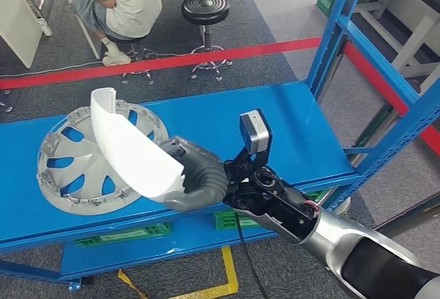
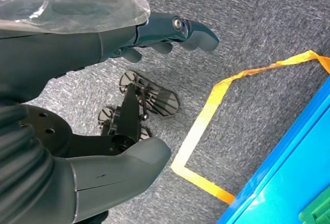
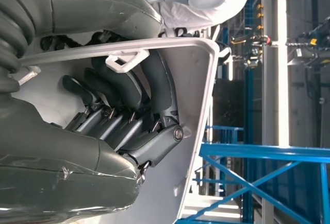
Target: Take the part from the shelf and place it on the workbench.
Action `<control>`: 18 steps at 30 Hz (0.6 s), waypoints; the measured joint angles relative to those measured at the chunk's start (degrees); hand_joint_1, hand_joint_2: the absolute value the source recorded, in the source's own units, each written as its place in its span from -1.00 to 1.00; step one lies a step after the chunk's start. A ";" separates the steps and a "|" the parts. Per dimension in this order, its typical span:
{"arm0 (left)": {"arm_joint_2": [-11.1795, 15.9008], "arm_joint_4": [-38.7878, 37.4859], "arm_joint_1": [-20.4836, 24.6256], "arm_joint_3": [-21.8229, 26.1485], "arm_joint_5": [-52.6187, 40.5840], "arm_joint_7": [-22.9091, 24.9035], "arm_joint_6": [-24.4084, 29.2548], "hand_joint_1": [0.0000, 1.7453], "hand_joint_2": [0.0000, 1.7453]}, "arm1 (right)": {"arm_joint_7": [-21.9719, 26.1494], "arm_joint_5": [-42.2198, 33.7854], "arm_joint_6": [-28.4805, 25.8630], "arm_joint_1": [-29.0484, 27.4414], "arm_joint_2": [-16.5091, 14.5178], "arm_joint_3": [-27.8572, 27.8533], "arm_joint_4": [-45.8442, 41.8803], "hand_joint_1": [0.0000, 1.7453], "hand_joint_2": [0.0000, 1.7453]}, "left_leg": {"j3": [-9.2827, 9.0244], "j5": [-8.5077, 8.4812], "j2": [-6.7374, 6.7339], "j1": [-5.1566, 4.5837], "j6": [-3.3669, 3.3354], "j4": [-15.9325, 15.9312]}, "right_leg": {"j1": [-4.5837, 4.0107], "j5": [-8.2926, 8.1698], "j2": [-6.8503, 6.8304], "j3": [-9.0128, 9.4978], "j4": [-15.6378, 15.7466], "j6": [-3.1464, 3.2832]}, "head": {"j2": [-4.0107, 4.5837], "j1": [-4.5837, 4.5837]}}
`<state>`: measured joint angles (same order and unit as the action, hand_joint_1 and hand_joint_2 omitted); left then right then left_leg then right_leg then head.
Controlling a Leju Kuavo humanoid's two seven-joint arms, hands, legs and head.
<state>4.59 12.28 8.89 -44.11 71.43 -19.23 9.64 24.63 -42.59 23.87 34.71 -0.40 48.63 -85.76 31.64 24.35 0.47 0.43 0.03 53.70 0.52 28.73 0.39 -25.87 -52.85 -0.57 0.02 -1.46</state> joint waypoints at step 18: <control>-0.11 0.00 0.34 0.00 -0.40 0.74 0.04 -1.00 1.00 | 0.09 -0.02 1.69 -0.42 -1.61 0.52 0.69 0.90 1.00 | 0.00 0.00 0.00 0.00 0.00 0.00 | 0.00 0.00 0.00 -0.01 0.00 0.00 | 0.00 0.00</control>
<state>4.48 12.28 9.23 -44.11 71.02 -18.49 9.68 24.71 -42.61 25.56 34.29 -2.01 49.14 -85.07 31.64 24.35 0.46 0.43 0.03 53.70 0.52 28.72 0.39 -25.88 -52.85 -0.57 0.02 -1.46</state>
